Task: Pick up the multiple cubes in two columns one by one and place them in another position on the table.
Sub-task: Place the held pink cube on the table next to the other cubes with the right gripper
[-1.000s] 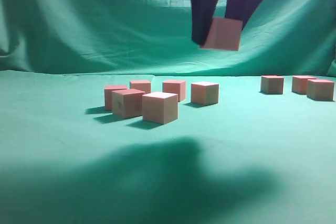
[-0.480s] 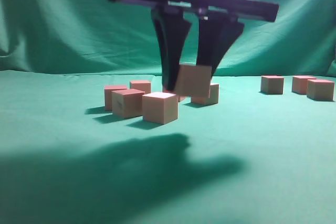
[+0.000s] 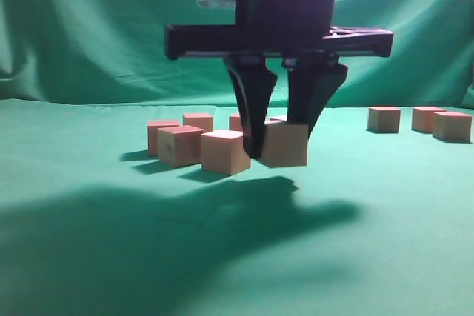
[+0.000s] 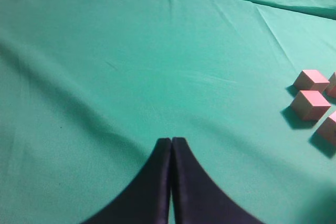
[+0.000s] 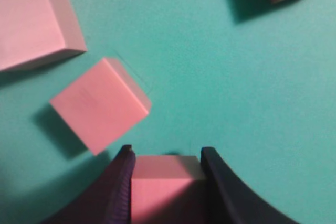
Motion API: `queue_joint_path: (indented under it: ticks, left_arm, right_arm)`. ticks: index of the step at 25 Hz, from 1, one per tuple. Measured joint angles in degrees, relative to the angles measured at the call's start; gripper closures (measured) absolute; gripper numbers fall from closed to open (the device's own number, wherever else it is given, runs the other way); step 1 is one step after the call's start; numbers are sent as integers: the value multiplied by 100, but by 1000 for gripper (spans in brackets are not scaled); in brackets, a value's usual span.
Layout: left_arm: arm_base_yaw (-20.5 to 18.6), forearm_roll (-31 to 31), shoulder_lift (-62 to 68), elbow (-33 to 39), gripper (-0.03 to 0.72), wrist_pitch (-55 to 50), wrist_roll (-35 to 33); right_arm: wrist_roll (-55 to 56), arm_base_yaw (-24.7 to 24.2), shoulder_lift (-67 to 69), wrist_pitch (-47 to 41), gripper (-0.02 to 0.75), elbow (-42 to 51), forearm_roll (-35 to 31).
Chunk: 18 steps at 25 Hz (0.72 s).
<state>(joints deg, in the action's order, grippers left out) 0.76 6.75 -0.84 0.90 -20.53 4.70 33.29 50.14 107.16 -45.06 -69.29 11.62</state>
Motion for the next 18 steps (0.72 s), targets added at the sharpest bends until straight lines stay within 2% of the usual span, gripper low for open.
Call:
queue_joint_path:
  ticks: [18]
  left_arm:
    - [0, 0, 0, 0, 688, 0, 0]
  right_arm:
    - [179, 0, 138, 190, 474, 0, 84]
